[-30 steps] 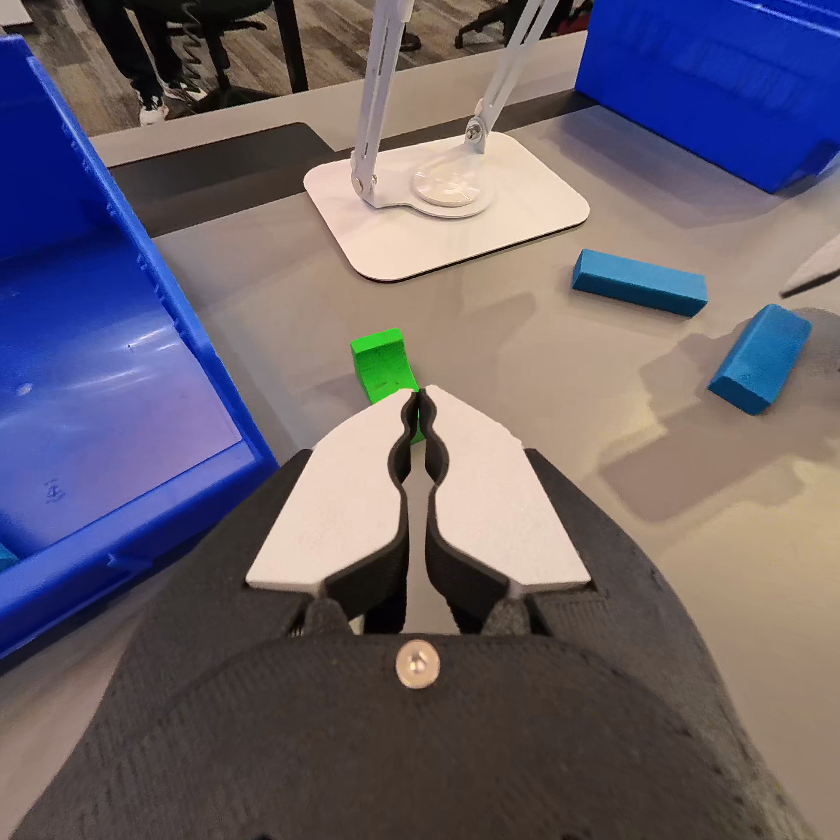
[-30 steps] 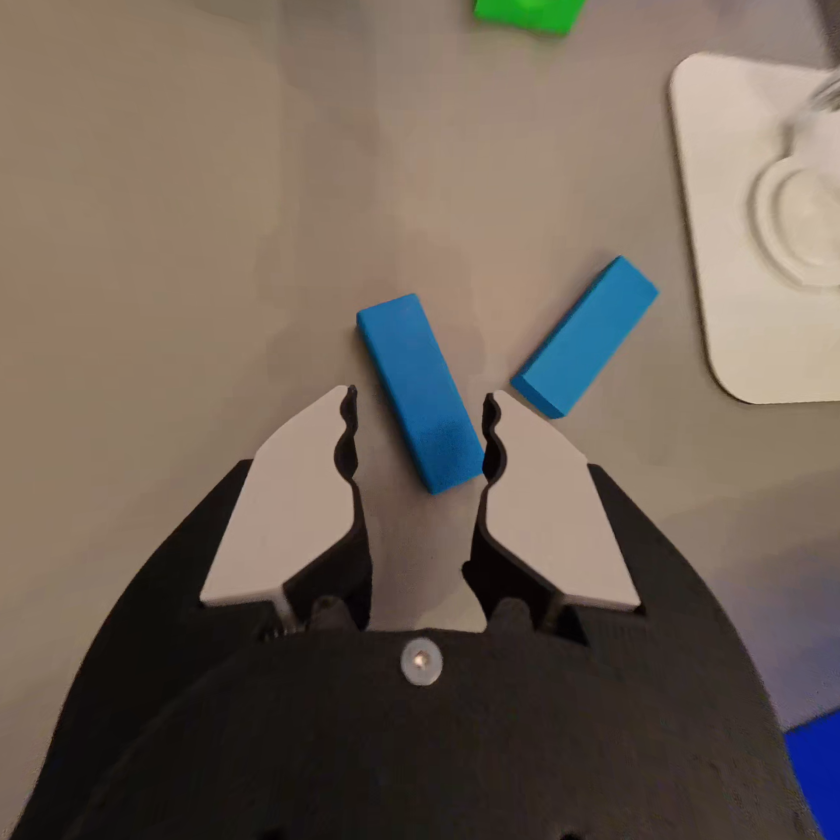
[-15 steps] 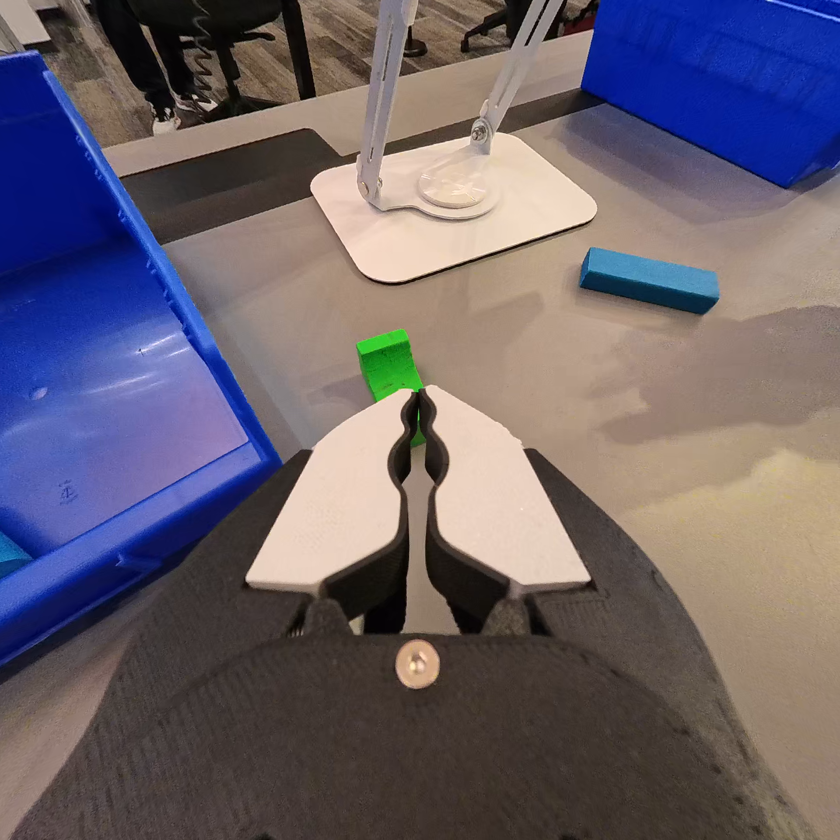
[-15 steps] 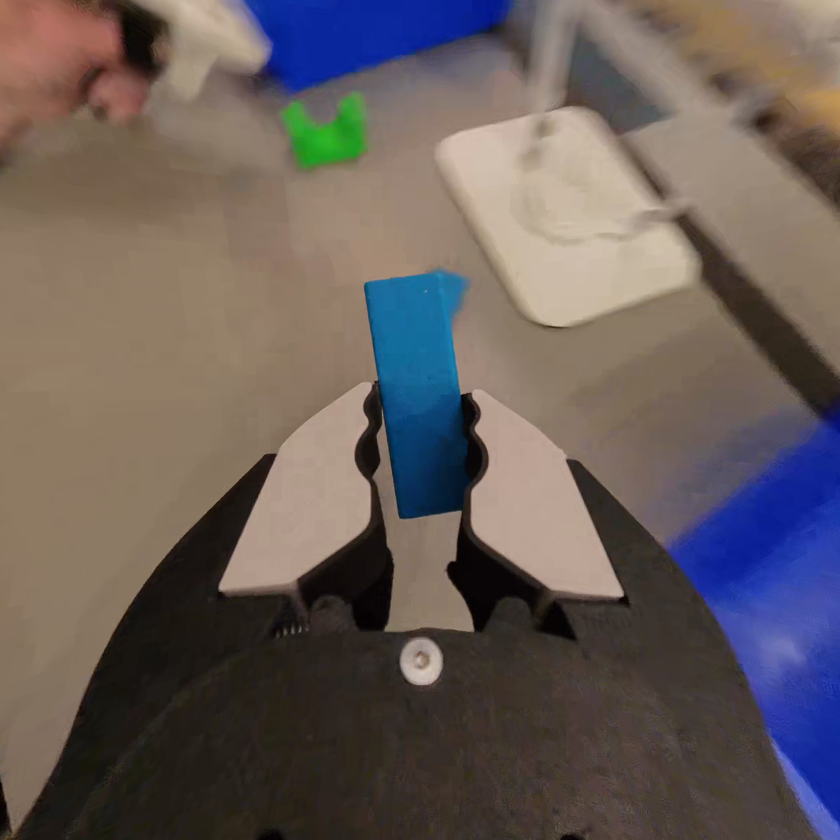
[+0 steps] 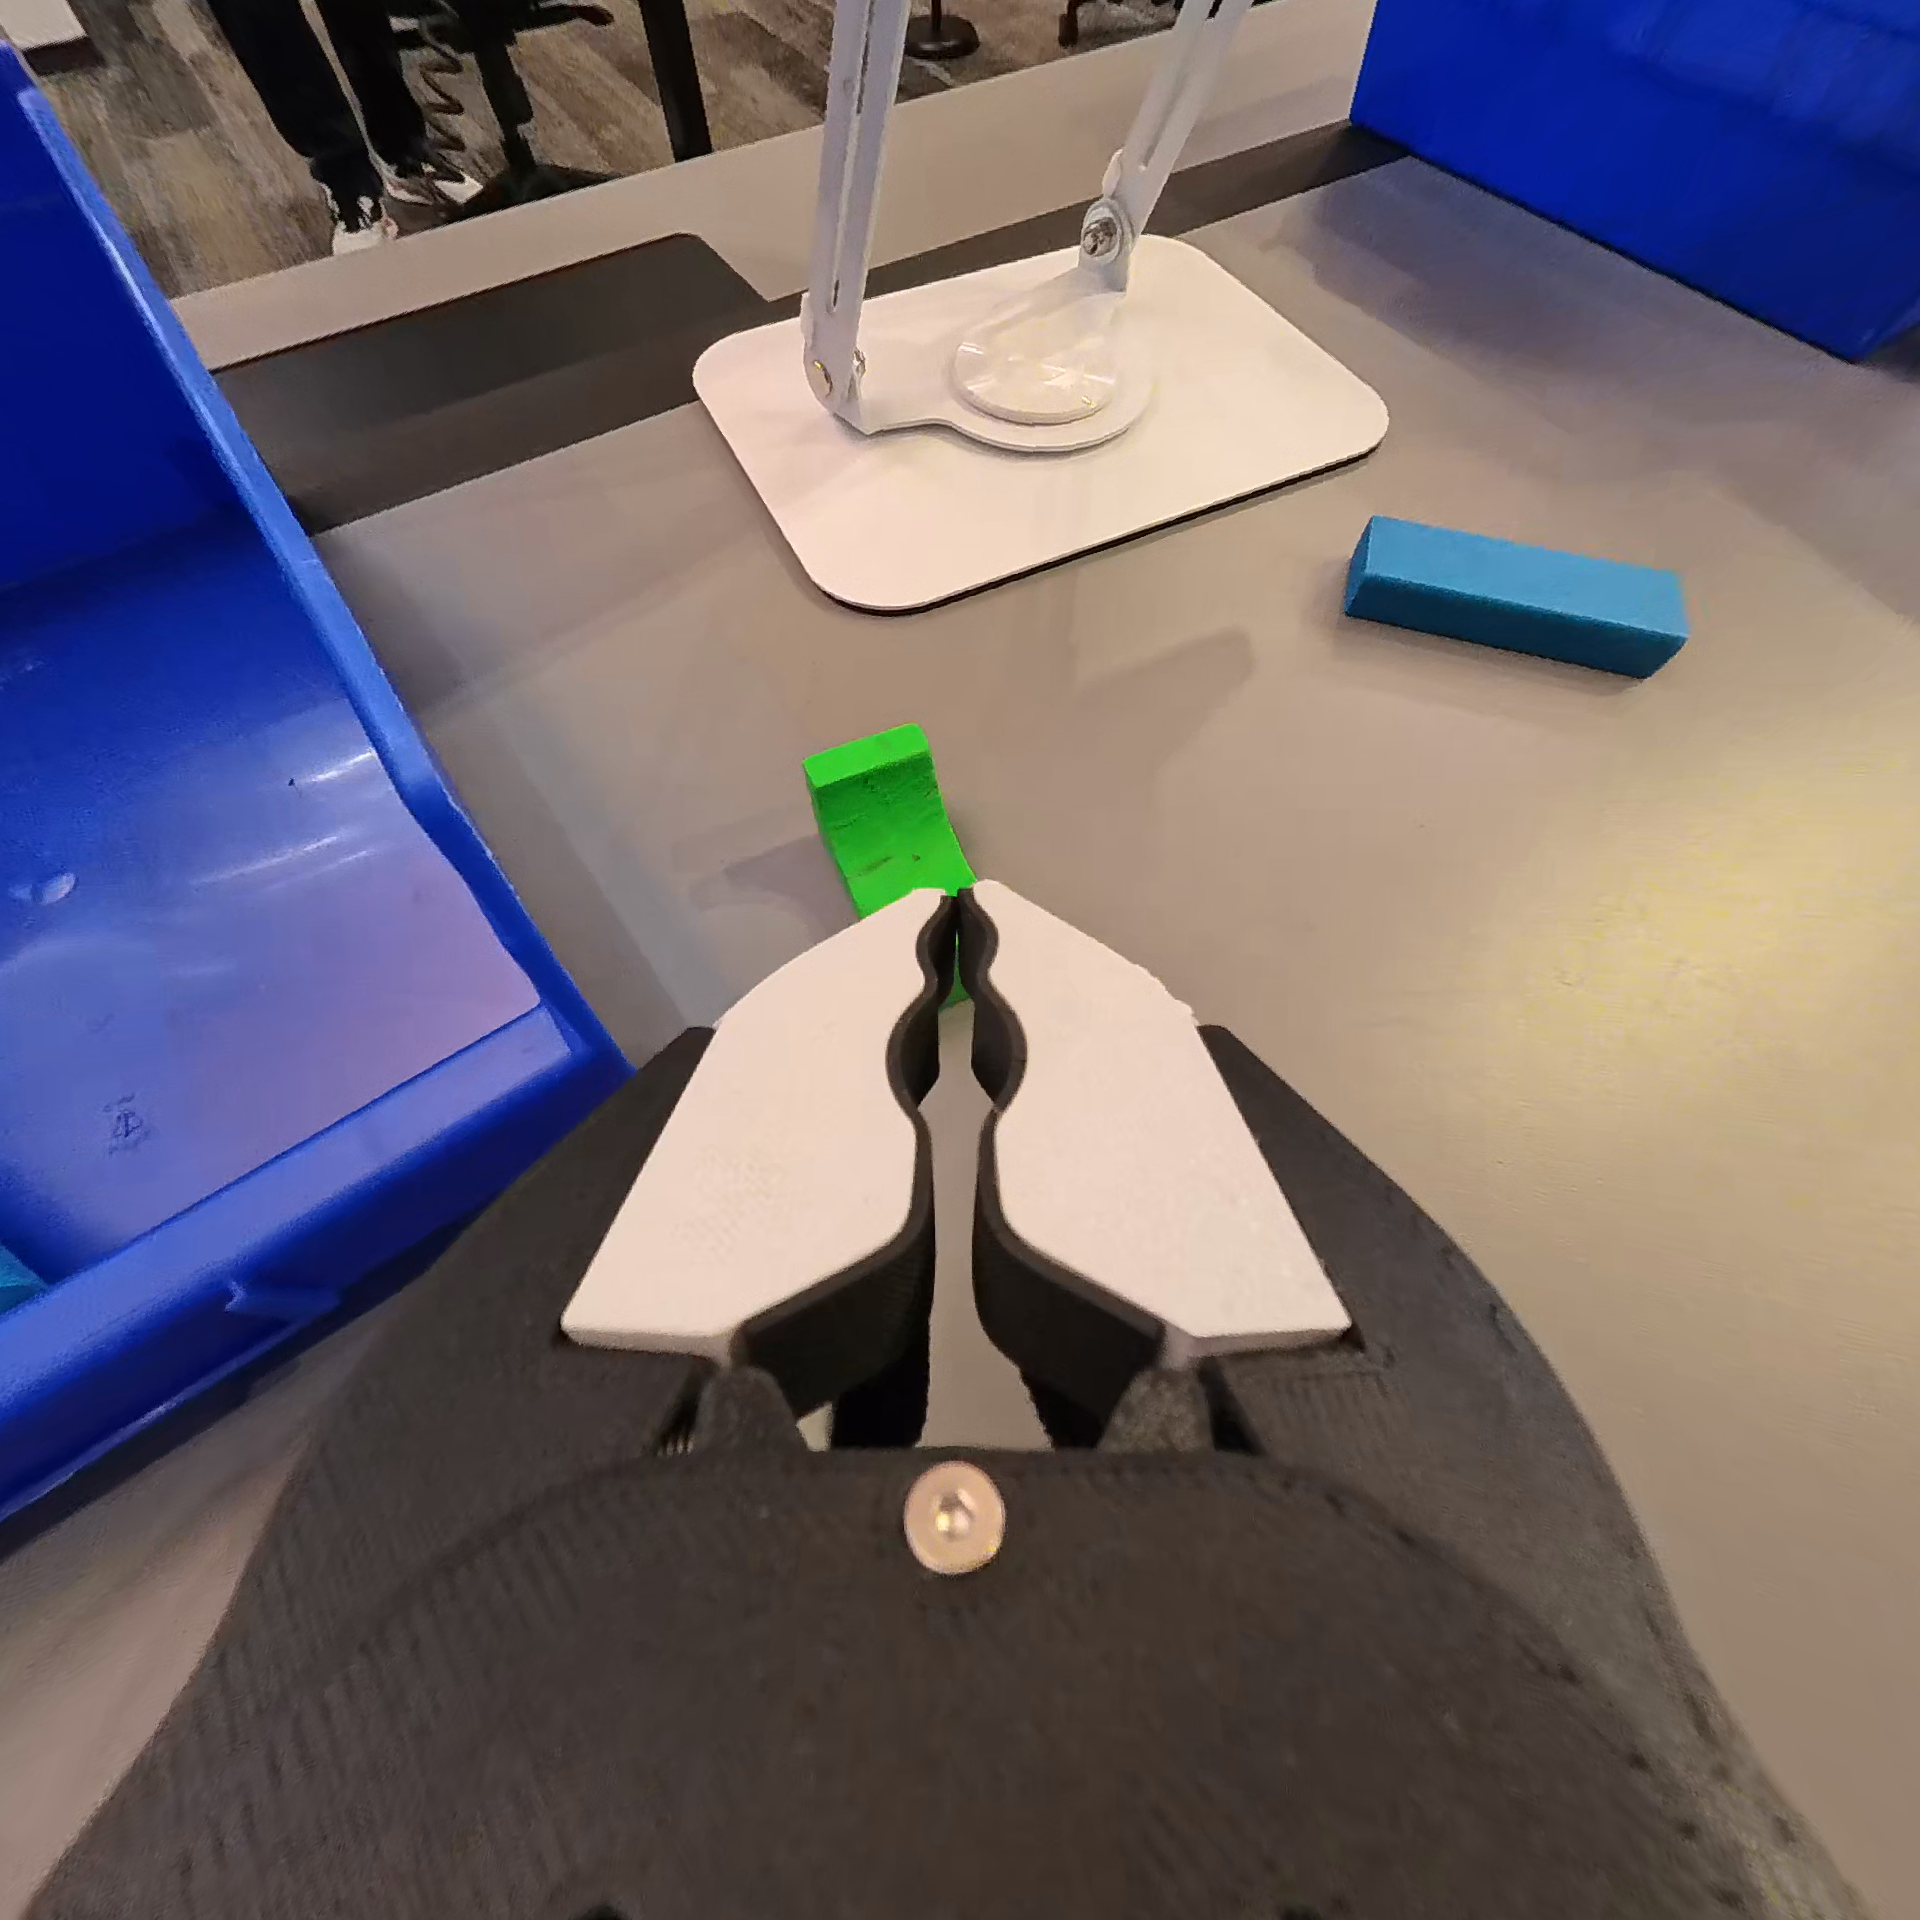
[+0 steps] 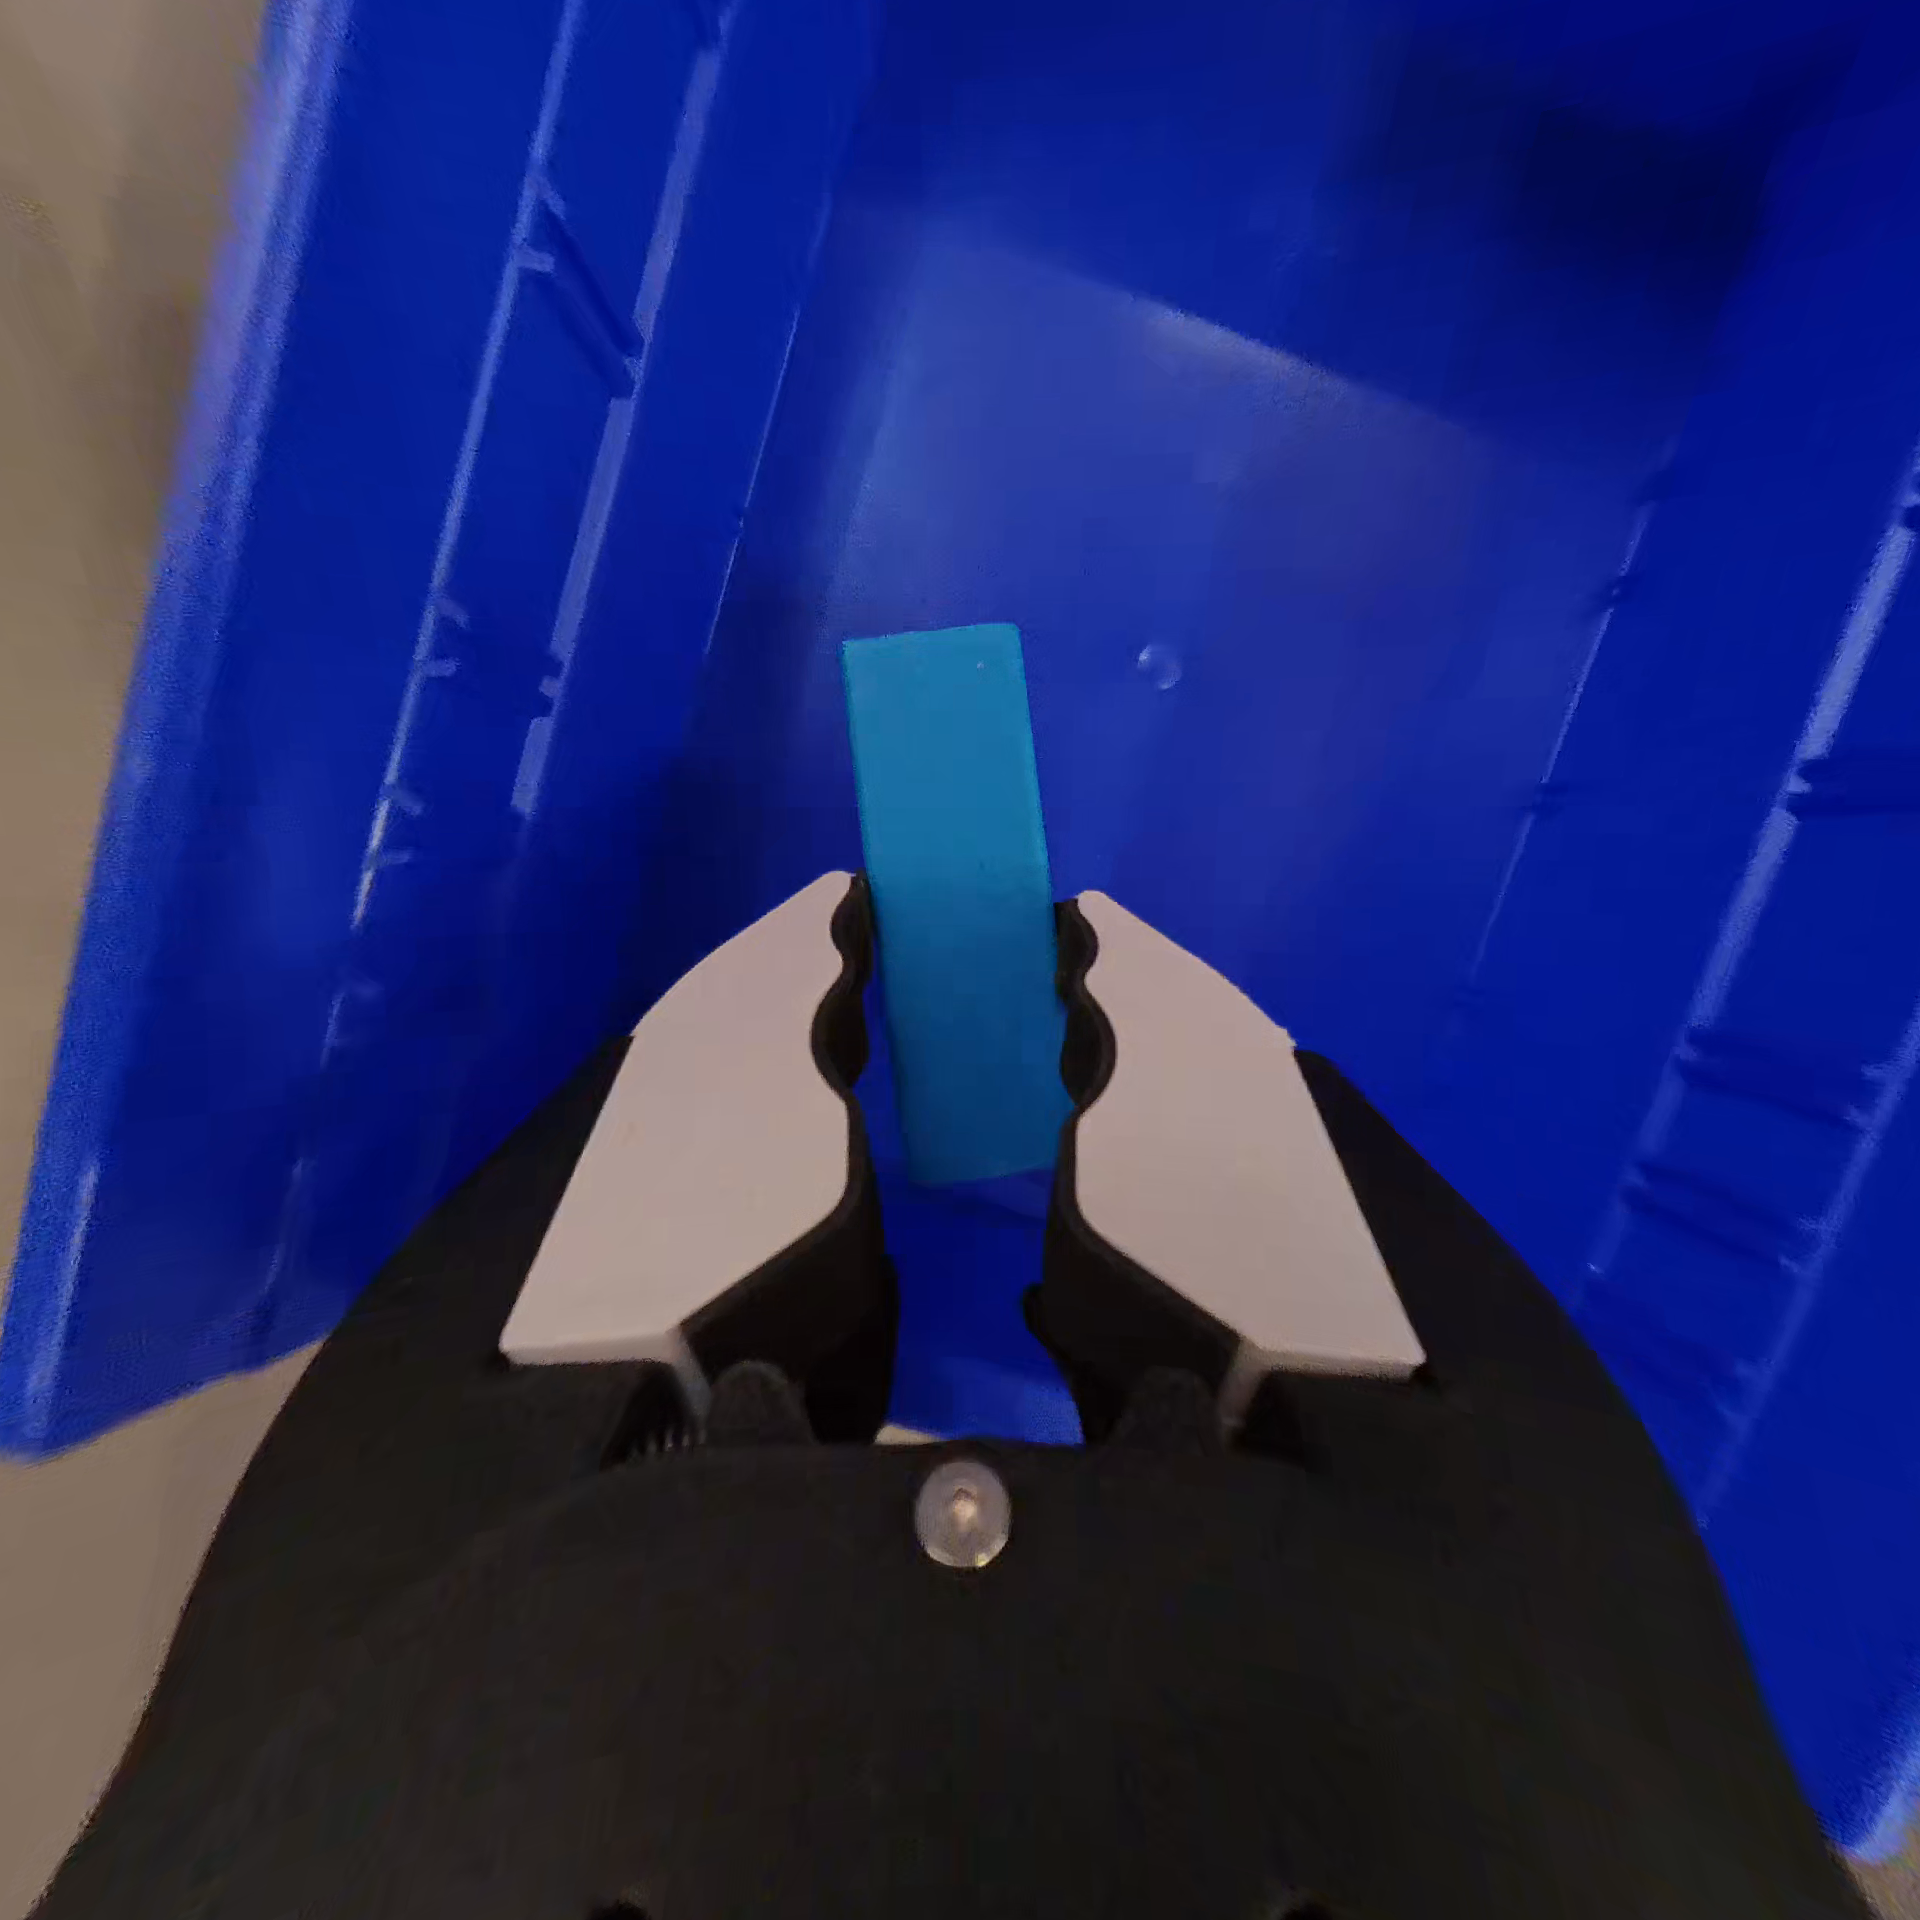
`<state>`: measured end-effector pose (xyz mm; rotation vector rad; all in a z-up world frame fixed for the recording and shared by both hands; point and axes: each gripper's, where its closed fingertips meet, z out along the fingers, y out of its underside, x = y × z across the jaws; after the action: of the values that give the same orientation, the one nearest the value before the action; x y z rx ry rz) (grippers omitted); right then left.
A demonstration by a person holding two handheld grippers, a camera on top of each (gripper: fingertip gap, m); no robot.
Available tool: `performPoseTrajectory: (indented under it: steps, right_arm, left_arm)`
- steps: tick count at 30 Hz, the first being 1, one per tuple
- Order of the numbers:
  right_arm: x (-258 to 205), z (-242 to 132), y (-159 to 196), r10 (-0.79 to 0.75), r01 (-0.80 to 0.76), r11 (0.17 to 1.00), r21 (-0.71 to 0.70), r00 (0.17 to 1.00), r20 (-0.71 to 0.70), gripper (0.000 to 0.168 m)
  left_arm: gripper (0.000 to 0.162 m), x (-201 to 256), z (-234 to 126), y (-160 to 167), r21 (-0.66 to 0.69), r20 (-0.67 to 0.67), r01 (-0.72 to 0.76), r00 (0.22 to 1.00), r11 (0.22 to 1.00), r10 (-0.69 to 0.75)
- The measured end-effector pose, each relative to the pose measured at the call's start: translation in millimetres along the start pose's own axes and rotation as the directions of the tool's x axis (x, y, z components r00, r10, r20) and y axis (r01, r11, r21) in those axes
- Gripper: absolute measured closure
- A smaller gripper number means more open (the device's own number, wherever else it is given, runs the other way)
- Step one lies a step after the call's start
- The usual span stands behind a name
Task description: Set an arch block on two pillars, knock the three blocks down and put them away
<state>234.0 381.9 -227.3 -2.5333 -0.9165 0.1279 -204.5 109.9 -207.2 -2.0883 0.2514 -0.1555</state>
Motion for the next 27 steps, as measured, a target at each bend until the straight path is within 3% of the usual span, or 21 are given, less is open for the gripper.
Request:
performPoseTrajectory:
  steps: [6, 9, 11, 15, 17, 19, 23, 27]
  right_arm:
    - [-7, 26, 11, -0.017, 0.019, 0.989, -0.147, 1.000, 0.013, 0.133]
    - [-10, 24, 12, -0.021, 0.026, 0.988, -0.149, 0.999, 0.036, 0.132]
    - [-4, 15, 12, -0.031, 0.029, 0.991, -0.131, 1.000, -0.006, 0.115]
    - [-13, -53, -4, -0.072, 0.082, 0.994, 0.075, 0.990, -0.121, 0.117]
    - [-59, -102, -19, -0.159, 0.181, 0.949, 0.257, 0.982, -0.104, 0.121]
    - [-138, -128, -26, -0.324, 0.297, 0.880, 0.371, 0.946, 0.012, 0.125]
    - [-245, -79, -16, -0.525, 0.479, 0.830, 0.286, 0.844, 0.111, 0.111]
    - [-291, -10, -3, -0.539, 0.516, 0.842, 0.157, 0.807, 0.242, 0.104]
  left_arm:
    - [0.162, 1, 2, 2, -0.015, -0.001, -0.009, 1.000, 1.000, 0.009]
    - [0.162, 1, 2, 2, -0.012, -0.003, -0.008, 1.000, 1.000, 0.008]
    - [0.162, 1, 2, 2, -0.012, -0.003, -0.007, 1.000, 1.000, 0.007]
    - [0.162, 1, 0, 0, -0.007, -0.002, -0.006, 1.000, 1.000, 0.006]
    - [0.162, 2, 0, -1, -0.004, -0.001, -0.010, 1.000, 1.000, 0.010]
    - [0.162, 3, 1, -2, -0.003, -0.002, -0.016, 1.000, 1.000, 0.016]
    - [0.162, 7, 3, -1, -0.011, -0.002, -0.032, 0.999, 0.999, 0.032]
    - [0.162, 2, 3, 2, -0.013, 0.008, -0.026, 1.000, 1.000, 0.026]
